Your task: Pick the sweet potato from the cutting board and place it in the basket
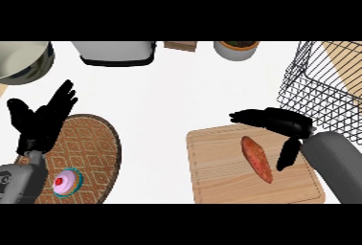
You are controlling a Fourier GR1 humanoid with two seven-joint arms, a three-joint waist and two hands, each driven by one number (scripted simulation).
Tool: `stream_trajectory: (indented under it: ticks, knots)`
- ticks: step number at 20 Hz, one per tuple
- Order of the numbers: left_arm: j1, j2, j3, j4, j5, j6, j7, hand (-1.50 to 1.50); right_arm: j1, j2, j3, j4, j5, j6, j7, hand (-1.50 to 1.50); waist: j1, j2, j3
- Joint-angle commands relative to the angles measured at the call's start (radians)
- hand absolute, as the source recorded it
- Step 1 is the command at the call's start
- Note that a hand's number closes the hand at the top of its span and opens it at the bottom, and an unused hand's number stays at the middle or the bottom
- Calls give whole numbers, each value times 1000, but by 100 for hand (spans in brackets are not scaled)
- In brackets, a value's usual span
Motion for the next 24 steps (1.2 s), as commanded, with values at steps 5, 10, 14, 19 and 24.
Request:
stream_trajectory:
  ticks: [5,10,14,19,24]
  knots:
    - [15,-9,21,-18,-3,-35,16,0,-38,4,-14,134,7,64,-184,-150,8,1,0]
    - [31,-24,26,-38,-24,-23,16,0,47,6,32,42,17,29,-176,-150,-1,-2,0]
    - [-33,-41,53,61,-41,-36,-18,0,51,-15,24,54,53,2,-196,-150,-7,-1,0]
    - [-42,-34,65,16,-69,-38,39,0,93,48,25,29,119,-60,-123,-150,-5,-1,0]
    - [31,-45,92,-54,-64,-62,38,0,121,52,-5,-11,167,-65,-114,-150,-5,-3,0]
